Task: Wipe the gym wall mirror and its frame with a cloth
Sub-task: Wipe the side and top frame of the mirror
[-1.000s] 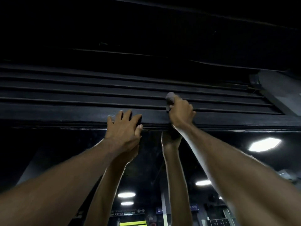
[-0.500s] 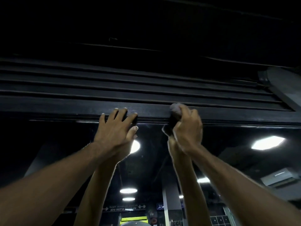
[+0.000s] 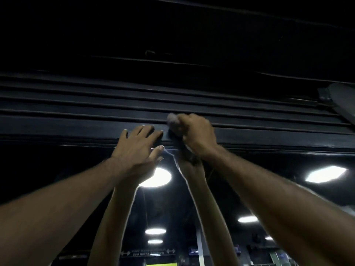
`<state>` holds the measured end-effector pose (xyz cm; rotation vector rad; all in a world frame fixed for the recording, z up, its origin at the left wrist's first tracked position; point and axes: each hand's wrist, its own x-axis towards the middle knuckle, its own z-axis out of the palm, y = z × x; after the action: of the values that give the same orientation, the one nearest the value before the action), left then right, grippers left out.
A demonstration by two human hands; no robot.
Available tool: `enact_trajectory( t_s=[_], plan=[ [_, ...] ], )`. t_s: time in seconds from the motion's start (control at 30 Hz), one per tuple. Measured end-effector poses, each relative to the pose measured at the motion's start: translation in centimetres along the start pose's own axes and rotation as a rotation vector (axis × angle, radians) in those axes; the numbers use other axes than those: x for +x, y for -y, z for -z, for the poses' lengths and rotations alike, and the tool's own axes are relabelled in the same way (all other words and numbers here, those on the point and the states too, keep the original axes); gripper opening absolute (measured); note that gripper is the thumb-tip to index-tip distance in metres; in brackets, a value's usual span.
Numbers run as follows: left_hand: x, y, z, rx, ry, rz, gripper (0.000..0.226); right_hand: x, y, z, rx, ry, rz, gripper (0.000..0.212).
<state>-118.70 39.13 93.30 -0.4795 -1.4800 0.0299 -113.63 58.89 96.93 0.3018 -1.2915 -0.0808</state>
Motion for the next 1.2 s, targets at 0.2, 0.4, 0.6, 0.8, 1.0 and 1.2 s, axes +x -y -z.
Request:
enact_trajectory(
  t_s=[0.2, 0.4, 0.6, 0.8, 1.0, 1.2],
  plan=[
    [-2.4, 1.6, -0.3, -0.078, -0.077, 0.035, 0.062, -5.3, -2.3, -0.1, 0.054, -0.206, -0.219, 0.053],
    [-3.1, 4.0, 0.4, -0.065, -0.042, -0.042, 0.059, -7.3, 2.4, -1.2, 0.104, -0.143, -0.262, 0.052],
    [-2.9, 6.5, 1.1, -0.028, -0.021, 0.022, 0.057, -1.9, 2.9, -0.8, 0.136, -0.248, -0.308, 0.040],
    [-3.4, 9.2, 1.9, 0.015, 0.047, 0.058, 0.064, 0.5, 7.8, -2.3, 0.152, 0.012, -0.062, 0.044],
    [-4.8, 9.9, 2.3, 0.005, 0.058, 0.002, 0.064, -4.3, 6.0, -2.4, 0.069, -0.129, -0.067, 0.042],
    [-5.0, 10.8, 2.1, -0.030, 0.037, -0.009, 0.065, -6.6, 10.7, -3.7, 0.122, -0.179, -0.272, 0.042]
  ],
)
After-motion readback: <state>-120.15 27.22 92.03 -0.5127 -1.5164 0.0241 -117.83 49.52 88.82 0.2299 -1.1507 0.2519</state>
